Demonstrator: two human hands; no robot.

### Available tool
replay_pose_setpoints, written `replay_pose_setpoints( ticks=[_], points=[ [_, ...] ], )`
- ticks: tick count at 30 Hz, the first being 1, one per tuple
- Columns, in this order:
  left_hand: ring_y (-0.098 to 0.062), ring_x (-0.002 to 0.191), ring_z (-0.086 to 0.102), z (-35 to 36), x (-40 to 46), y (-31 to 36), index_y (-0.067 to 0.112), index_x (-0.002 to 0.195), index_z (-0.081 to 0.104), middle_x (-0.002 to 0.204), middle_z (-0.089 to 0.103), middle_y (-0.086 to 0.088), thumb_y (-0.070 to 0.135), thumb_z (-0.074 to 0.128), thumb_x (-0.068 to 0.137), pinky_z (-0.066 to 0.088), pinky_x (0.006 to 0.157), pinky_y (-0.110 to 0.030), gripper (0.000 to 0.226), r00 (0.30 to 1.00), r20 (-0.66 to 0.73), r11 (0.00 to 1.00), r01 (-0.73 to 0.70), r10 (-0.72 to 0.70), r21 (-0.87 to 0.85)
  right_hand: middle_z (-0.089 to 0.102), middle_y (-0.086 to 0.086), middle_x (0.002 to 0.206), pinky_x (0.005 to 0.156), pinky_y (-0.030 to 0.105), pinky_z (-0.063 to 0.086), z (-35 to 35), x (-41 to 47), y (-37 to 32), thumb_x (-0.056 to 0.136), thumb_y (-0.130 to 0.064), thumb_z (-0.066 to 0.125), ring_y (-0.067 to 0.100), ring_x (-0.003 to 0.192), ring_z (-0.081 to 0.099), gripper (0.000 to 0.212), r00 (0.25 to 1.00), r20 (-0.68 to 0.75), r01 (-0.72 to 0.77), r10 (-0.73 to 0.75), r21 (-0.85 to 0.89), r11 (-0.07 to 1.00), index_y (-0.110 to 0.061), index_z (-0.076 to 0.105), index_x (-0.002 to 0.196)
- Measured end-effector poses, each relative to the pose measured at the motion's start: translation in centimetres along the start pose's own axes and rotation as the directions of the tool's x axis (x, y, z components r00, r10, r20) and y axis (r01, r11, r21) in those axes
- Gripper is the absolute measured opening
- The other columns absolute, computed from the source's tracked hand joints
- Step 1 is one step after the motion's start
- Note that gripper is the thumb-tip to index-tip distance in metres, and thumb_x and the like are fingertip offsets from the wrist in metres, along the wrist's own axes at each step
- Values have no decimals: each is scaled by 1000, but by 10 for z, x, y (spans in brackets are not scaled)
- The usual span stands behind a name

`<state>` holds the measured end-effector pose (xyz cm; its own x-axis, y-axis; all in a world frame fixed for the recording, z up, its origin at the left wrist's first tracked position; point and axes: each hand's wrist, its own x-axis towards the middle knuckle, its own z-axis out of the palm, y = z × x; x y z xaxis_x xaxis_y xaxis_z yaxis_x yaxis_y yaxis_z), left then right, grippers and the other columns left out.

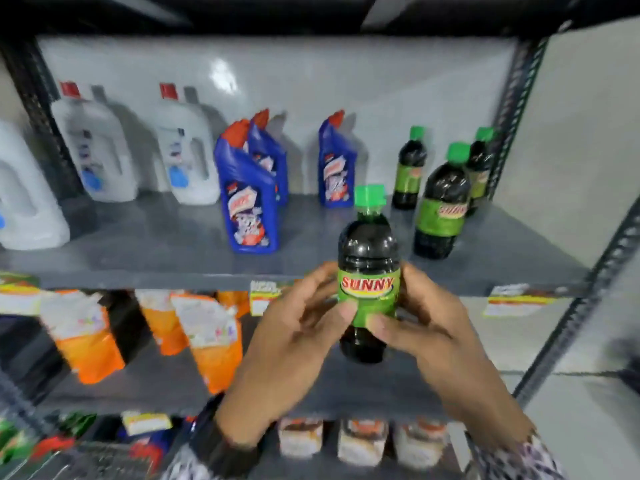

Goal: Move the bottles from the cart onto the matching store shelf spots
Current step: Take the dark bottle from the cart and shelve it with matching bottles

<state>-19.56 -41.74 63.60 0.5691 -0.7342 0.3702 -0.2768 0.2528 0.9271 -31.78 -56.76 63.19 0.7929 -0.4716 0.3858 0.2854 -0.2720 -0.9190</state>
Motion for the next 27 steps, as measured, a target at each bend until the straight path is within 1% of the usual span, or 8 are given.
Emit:
replay_pose_setpoints(
  ticks=[5, 8, 10, 13, 16, 19, 21, 27],
  points=[
    [-11, 129, 63, 22, 105, 16, 15, 147, 50, 137, 69, -2, 0, 55, 101, 50, 112, -36, 48, 989, 76, 984, -138, 130, 114, 76, -6, 124, 104, 42, 58, -39, 79, -20, 85, -4, 77, 12, 115, 71, 64, 988, -63, 128, -140, -169, 977, -29, 58, 141],
    [-15, 130, 62, 25, 133, 14, 17, 143, 51, 137, 67, -5, -5, 53, 101, 47, 114, -43, 48, 993, 40, 989, -116, 113, 91, 75, -7, 125, 104, 44, 57, -37, 101, -18, 87, 4, 74, 11, 116, 70, 70, 972, -102, 185, -211, -213, 959, -48, 56, 132],
    [-15, 130, 62, 29, 139, 11, 14, 147, 50, 138, 67, -5, -4, 55, 100, 48, 114, -43, 50, 995, 31, 991, -99, 97, 94, 74, -10, 126, 104, 42, 57, -39, 103, -13, 87, 4, 73, 10, 118, 70, 76, 960, -140, 208, -241, -217, 954, -57, 54, 128],
    [-10, 126, 65, 40, 138, 6, 21, 145, 51, 135, 70, 0, -2, 58, 99, 52, 108, -34, 52, 992, 49, 989, -119, 115, 88, 73, -18, 128, 103, 29, 57, -51, 94, -9, 86, 2, 73, 4, 120, 68, 82, 952, -165, 218, -257, -221, 951, -62, 51, 132],
    [-4, 120, 68, 59, 132, 5, 37, 133, 56, 125, 75, 11, -2, 61, 98, 55, 100, -24, 53, 992, 62, 991, -117, 113, 67, 74, -13, 129, 102, 24, 56, -73, 78, -4, 87, 5, 74, 5, 119, 69, 81, 957, -187, 179, -223, -223, 958, -44, 49, 147],
    [-8, 122, 68, 94, 130, 1, 31, 135, 58, 128, 74, 8, -3, 64, 95, 55, 99, -23, 53, 989, 76, 991, -133, 130, 32, 76, -17, 122, 92, 15, 56, -107, 57, -7, 86, 4, 76, 3, 112, 72, 82, 950, -225, 152, -217, -274, 950, -47, 50, 144],
    [-6, 124, 66, 124, 134, 1, 27, 138, 57, 131, 73, 6, -3, 64, 95, 54, 99, -20, 53, 985, 90, 989, -148, 148, -5, 78, -12, 120, 88, 12, 55, -134, 47, -11, 85, 5, 77, 6, 109, 74, 81, 944, -260, 123, -202, -291, 949, -40, 51, 147],
    [-2, 127, 62, 212, 175, -2, 22, 144, 53, 137, 67, 5, -3, 52, 100, 48, 111, -28, 51, 975, 119, 982, -188, 186, 2, 77, -4, 126, 100, 29, 59, -212, 63, -14, 88, 11, 72, 12, 117, 72, 72, 940, -301, 48, -162, -353, 934, -24, 54, 147]
  ],
)
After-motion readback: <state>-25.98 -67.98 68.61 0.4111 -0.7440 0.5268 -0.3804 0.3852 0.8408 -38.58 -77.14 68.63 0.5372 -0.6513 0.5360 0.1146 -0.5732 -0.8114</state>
